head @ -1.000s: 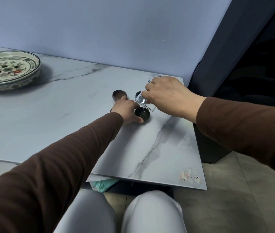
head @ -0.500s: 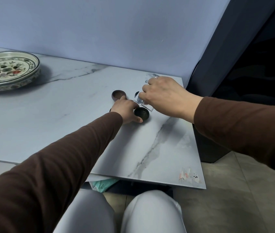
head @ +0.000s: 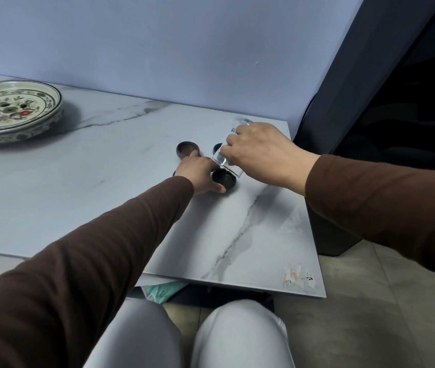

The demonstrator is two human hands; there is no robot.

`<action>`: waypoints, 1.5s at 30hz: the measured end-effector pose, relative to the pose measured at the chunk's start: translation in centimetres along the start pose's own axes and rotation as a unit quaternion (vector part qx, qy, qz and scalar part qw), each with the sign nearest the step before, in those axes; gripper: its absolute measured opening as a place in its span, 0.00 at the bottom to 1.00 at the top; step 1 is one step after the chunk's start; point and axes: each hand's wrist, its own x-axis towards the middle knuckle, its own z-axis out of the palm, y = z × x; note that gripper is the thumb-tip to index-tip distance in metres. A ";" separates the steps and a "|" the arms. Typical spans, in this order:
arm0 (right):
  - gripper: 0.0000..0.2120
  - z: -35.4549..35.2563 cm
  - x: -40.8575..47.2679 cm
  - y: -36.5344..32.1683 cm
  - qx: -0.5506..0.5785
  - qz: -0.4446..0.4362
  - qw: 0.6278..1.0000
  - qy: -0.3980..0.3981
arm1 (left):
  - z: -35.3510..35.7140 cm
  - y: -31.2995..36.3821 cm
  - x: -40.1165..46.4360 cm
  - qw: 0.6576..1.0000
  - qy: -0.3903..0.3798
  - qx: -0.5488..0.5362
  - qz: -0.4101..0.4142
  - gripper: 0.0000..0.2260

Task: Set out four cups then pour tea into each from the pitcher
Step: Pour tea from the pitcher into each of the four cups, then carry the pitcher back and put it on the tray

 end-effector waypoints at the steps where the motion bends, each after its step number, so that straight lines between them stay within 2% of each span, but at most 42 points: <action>1: 0.03 0.4 -0.1 -0.1 0.029 0.016 0.999 0.000 | 0.0 0.0 0.0 1.000 -0.001 0.000 0.001 0.23; 4: 0.07 1.5 -0.4 0.1 0.187 0.086 0.978 -0.031 | 0.0 0.0 0.0 1.000 -0.004 0.011 0.003 0.24; 8: 0.12 3.3 -1.2 0.8 0.304 0.219 0.926 -0.048 | -0.1 0.0 0.1 1.000 -0.005 0.023 0.002 0.27; 12: 0.12 5.2 -1.9 1.3 0.407 0.337 0.843 -0.103 | 0.0 0.0 0.1 1.000 -0.005 0.027 0.000 0.28; 16: 0.13 6.6 -2.5 1.5 0.490 0.432 0.747 -0.124 | 0.0 0.3 0.1 0.999 -0.007 0.048 0.004 0.28; 18: 0.13 6.5 -2.6 1.4 0.512 0.453 0.719 -0.124 | 0.0 0.4 0.0 0.998 -0.008 0.059 0.003 0.31; 23: 0.14 5.3 -2.7 1.1 0.539 0.473 0.691 -0.093 | -0.7 0.7 -1.3 1.000 0.020 0.020 0.005 0.31; 34: 0.17 2.1 -2.0 -1.0 0.619 0.496 0.609 -0.004 | -6.3 -1.4 -6.7 0.995 0.099 -0.027 0.003 0.13; 38: 0.16 1.7 -0.4 -1.9 0.654 0.479 0.584 0.036 | -7.7 -3.4 -7.6 0.992 0.115 -0.058 -0.003 0.12; 42: 0.17 2.4 2.4 -2.3 0.674 0.468 0.568 0.060 | -8.1 -5.8 -6.4 0.991 0.120 -0.058 -0.021 0.11; 45: 0.17 4.0 4.8 -2.3 0.673 0.454 0.579 0.069 | -7.8 -8.2 -4.4 0.992 0.112 -0.052 -0.032 0.10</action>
